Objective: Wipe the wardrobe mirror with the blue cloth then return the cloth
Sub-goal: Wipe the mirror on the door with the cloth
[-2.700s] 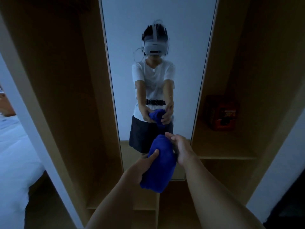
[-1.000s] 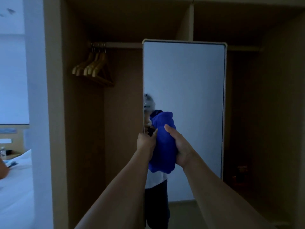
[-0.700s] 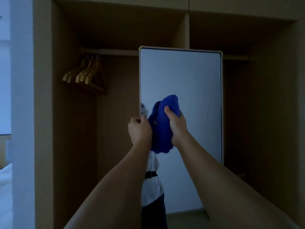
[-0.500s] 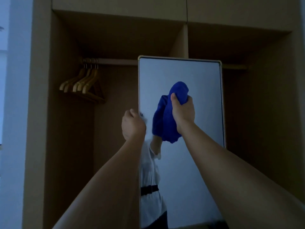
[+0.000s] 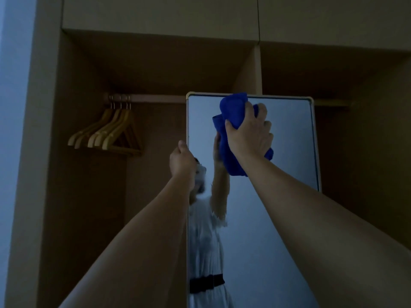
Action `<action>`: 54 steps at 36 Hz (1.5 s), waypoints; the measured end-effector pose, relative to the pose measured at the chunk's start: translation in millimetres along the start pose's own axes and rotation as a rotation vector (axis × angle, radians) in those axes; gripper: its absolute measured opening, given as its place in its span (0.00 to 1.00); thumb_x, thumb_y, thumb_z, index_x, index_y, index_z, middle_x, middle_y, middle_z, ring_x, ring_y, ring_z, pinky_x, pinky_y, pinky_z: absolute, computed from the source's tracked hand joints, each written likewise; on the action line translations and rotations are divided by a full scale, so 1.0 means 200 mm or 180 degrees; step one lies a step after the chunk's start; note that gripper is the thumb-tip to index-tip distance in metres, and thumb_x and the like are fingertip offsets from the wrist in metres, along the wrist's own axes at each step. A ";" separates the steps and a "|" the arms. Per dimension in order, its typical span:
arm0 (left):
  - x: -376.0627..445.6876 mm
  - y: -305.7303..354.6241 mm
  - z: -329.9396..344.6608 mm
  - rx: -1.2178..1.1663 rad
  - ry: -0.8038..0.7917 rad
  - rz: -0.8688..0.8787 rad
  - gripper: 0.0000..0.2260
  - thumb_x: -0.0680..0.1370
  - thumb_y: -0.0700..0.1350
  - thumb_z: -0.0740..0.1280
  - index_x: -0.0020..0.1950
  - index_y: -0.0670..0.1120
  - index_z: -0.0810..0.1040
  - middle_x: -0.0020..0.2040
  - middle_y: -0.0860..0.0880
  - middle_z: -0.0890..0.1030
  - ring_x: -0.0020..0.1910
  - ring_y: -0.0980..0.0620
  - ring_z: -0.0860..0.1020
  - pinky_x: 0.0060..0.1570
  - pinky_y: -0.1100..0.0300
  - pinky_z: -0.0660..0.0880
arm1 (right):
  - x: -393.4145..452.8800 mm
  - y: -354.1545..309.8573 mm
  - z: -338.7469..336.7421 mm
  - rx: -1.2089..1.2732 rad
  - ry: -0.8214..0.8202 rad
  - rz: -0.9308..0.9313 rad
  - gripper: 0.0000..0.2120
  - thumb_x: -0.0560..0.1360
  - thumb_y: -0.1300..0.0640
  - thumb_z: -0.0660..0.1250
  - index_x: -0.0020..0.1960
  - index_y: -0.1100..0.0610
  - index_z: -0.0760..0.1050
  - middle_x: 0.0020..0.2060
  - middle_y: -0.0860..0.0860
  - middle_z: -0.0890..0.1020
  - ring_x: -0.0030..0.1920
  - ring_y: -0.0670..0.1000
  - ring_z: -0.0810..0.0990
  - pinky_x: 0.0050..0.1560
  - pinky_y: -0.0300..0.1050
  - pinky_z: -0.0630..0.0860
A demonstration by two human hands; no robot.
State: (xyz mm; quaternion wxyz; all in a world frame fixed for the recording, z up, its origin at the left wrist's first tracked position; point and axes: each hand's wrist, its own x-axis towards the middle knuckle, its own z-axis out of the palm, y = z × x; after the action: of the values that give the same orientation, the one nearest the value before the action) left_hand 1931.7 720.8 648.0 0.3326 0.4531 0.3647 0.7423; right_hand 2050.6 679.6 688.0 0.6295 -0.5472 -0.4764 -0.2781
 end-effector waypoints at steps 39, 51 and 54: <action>0.06 -0.07 -0.01 0.0520 0.0134 0.0809 0.14 0.82 0.54 0.54 0.41 0.53 0.73 0.36 0.52 0.76 0.32 0.56 0.73 0.33 0.60 0.68 | 0.10 -0.33 0.08 -0.0900 -0.0472 -0.0911 0.26 0.72 0.50 0.69 0.67 0.47 0.66 0.71 0.54 0.58 0.67 0.61 0.60 0.62 0.59 0.61; 0.05 -0.07 -0.02 0.0484 0.0159 0.0820 0.13 0.82 0.54 0.54 0.38 0.60 0.68 0.36 0.57 0.74 0.33 0.60 0.72 0.33 0.63 0.67 | 0.14 -0.33 0.13 -0.0863 -0.0469 -0.0862 0.24 0.72 0.50 0.68 0.66 0.45 0.68 0.69 0.53 0.61 0.66 0.60 0.61 0.62 0.59 0.60; 0.06 -0.08 -0.01 0.0574 0.0215 0.0808 0.13 0.82 0.54 0.53 0.38 0.59 0.70 0.39 0.51 0.78 0.35 0.54 0.76 0.36 0.59 0.73 | 0.14 -0.36 0.14 -0.0945 -0.0420 -0.0865 0.23 0.71 0.50 0.69 0.65 0.46 0.69 0.67 0.53 0.63 0.65 0.60 0.62 0.61 0.59 0.60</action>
State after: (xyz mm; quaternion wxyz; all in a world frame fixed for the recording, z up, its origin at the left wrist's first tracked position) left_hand 1928.7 738.6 639.6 0.1817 0.4984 0.3806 0.7575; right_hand 1991.5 693.2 742.7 0.4661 -0.5817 -0.5399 -0.3911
